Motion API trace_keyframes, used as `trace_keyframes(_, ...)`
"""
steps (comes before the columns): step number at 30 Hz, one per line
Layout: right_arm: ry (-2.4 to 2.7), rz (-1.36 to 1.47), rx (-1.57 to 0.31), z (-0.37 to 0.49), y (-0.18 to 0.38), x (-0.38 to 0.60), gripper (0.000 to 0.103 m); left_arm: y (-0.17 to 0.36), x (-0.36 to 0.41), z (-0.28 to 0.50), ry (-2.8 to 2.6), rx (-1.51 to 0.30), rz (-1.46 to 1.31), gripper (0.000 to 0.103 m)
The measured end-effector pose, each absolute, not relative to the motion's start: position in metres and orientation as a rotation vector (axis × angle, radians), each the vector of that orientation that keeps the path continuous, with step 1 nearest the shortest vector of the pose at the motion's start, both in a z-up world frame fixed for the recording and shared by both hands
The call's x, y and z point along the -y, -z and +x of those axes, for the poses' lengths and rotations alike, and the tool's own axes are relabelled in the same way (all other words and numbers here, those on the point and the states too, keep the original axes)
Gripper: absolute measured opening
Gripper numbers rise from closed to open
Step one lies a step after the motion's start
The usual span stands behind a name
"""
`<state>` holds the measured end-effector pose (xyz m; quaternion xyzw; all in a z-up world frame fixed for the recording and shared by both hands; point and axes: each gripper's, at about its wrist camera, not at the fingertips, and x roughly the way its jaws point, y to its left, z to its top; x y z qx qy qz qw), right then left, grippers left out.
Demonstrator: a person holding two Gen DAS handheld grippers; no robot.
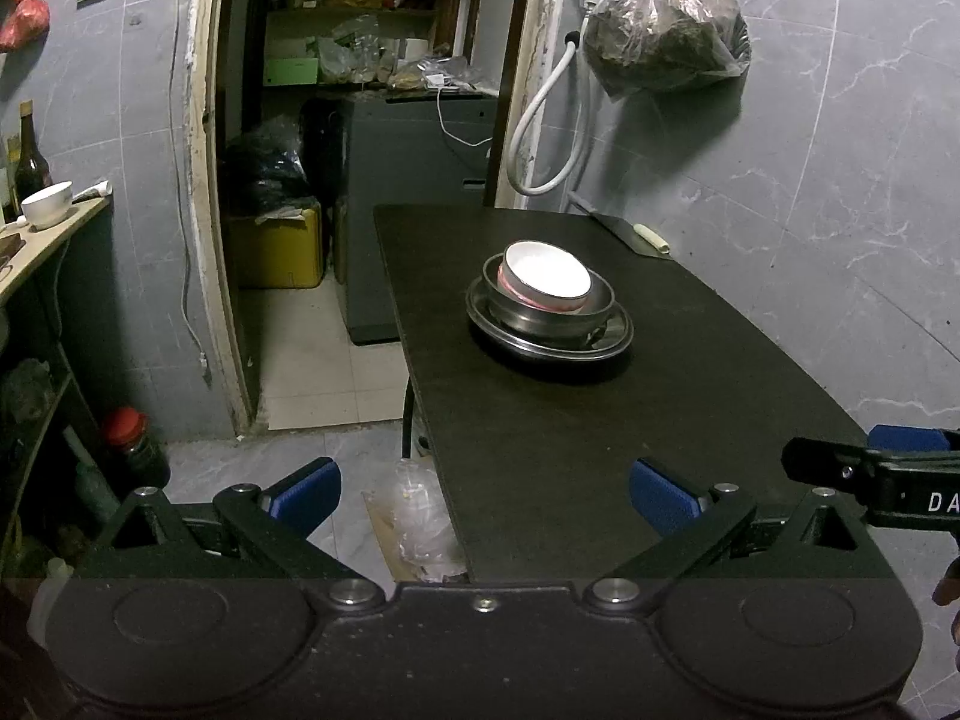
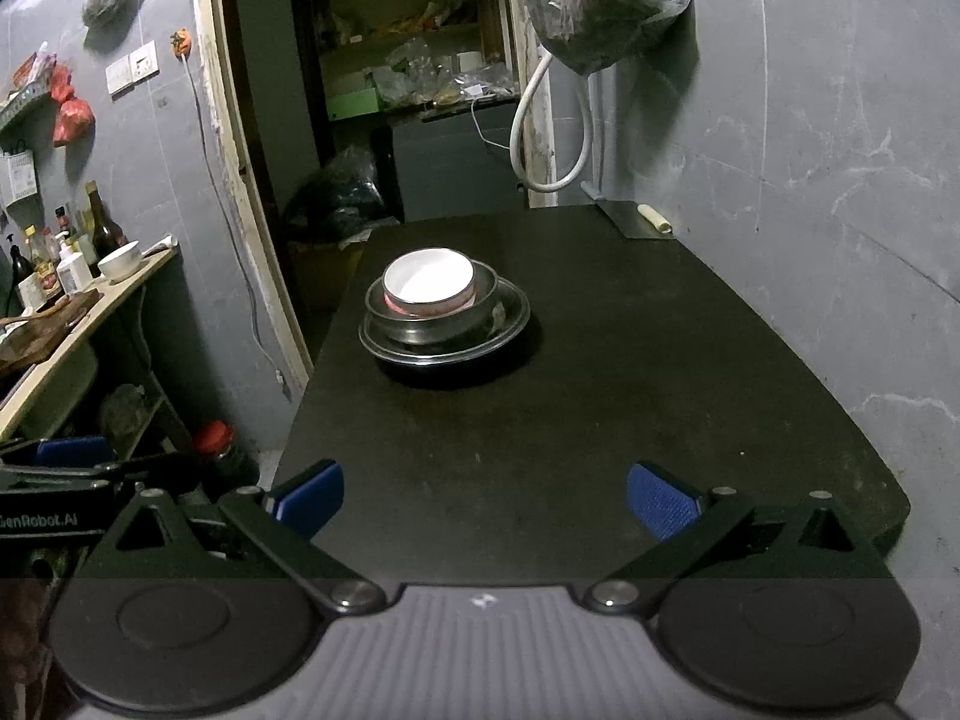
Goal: Organize plates and bowls
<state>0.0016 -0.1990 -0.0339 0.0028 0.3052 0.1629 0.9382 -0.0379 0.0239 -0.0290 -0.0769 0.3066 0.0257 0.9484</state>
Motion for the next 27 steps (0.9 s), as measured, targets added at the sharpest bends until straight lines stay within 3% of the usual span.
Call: trace_keyframes(27, -0.341, -0.002, -0.633, 0.0047, 0.0359, 0.1958, 0.103, 0.0318, -0.0259, -0.0346, -0.047, -0.639, -0.170, 0.102)
